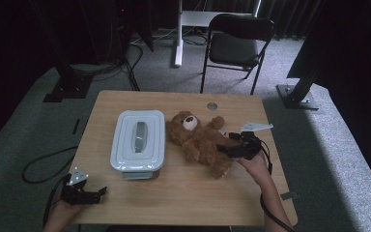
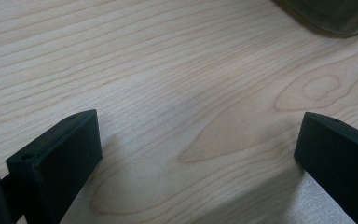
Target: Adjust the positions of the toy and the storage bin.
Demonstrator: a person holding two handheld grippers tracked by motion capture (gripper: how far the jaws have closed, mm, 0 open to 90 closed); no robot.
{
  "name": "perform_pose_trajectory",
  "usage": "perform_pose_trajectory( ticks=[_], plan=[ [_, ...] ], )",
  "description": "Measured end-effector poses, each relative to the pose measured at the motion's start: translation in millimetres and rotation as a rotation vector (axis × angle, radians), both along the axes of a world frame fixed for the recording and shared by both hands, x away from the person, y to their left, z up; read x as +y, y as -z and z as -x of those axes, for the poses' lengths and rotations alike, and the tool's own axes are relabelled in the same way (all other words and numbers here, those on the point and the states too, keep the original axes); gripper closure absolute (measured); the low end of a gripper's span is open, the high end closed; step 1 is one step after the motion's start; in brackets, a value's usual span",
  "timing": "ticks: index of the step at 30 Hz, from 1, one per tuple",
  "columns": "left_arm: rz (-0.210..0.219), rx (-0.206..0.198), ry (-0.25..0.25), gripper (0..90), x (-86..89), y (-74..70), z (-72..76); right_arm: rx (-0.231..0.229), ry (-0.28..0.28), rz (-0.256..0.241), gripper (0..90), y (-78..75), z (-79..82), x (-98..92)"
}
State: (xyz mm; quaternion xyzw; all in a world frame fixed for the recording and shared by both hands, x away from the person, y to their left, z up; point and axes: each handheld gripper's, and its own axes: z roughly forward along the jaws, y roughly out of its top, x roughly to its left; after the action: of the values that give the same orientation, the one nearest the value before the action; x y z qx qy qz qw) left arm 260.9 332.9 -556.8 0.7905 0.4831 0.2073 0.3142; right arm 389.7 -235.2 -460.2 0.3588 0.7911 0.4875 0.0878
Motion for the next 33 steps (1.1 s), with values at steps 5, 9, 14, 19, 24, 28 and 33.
perform_pose_trajectory(
  ticks=[5, 9, 14, 19, 24, 28, 33],
  plan=[
    [0.001, -0.001, 0.001, 1.3, 0.1, 0.1, -0.1, 0.028, 0.0, 0.027, 12.3, 4.8, -15.8, 8.7],
    [0.001, -0.001, 0.002, 1.3, 0.3, 0.1, -0.2, 0.045, -0.001, 0.033, 12.3, 8.0, -24.2, 14.9],
    [0.001, -0.001, 0.002, 1.3, 0.3, 0.1, -0.2, 0.07, -0.008, 0.073, 12.3, 14.0, -32.3, 25.3],
    [0.001, -0.001, 0.002, 1.3, 0.3, 0.1, -0.2, 0.096, -0.029, 0.11, 11.4, 23.1, -38.4, 37.2],
    [0.001, -0.001, 0.002, 1.3, 0.3, 0.1, -0.2, 0.116, -0.025, 0.163, 10.9, 30.5, -42.3, 46.5],
    [0.001, -0.001, 0.002, 1.3, 0.3, 0.1, -0.2, 0.144, -0.025, 0.181, 10.8, 35.3, -44.9, 48.7],
    [0.001, -0.001, 0.001, 1.3, 0.3, 0.1, -0.2, 0.141, -0.024, 0.188, 10.2, 43.1, -44.0, 51.9]
  ],
)
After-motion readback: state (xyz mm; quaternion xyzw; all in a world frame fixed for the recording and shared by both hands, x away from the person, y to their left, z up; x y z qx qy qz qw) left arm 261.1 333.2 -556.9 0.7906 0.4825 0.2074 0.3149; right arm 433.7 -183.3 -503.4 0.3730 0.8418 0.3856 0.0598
